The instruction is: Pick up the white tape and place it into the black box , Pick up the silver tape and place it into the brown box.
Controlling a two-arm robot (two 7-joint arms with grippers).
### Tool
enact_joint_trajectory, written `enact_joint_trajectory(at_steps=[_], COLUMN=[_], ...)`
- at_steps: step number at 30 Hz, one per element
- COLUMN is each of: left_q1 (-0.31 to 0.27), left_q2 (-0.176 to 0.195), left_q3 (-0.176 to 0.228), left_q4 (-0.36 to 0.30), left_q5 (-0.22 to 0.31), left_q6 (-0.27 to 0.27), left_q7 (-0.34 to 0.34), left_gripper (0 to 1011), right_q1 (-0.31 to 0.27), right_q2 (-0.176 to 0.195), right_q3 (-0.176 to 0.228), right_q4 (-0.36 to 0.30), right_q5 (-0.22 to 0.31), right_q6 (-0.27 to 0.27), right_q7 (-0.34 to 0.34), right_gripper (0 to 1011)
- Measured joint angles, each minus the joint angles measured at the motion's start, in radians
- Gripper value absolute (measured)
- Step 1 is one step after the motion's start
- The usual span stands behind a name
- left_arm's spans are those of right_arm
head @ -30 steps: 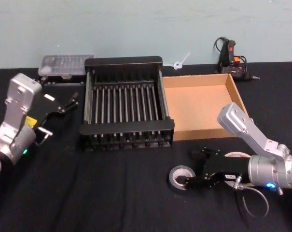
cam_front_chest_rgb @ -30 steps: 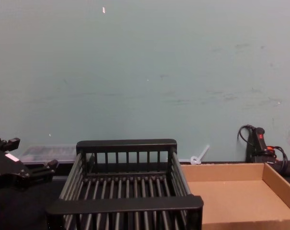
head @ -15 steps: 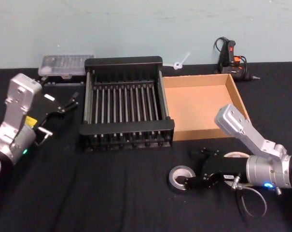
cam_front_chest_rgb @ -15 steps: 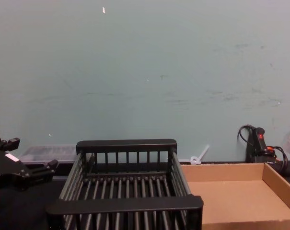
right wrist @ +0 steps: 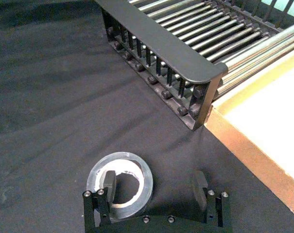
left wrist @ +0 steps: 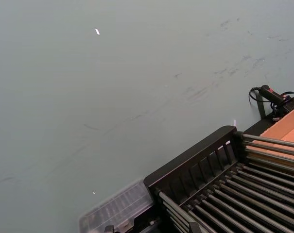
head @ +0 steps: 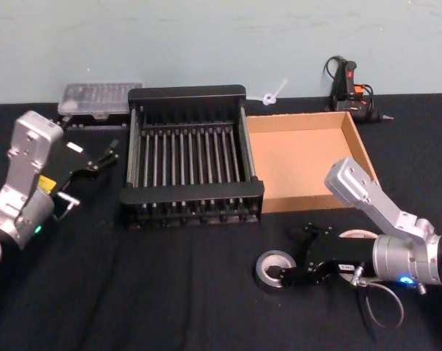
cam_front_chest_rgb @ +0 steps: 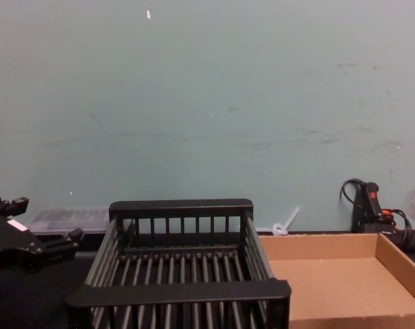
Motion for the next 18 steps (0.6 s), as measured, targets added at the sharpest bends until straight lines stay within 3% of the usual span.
enact_joint_trajectory(at_steps=[7,18], left_q1=[0.000,0.000], left_q2=[0.000,0.000], left_q3=[0.000,0.000], left_q4=[0.000,0.000], left_q5=[0.000,0.000], left_q6=[0.000,0.000], left_q7=[0.000,0.000], left_gripper=[1001,1001], right_q1=[0.000,0.000], right_q2=[0.000,0.001], right_q3=[0.000,0.000], right_q4=[0.000,-0.001], right_q5=[0.000,0.000], right_q6=[0.000,0.000], right_q7=[0.000,0.001], right_gripper=[977,704])
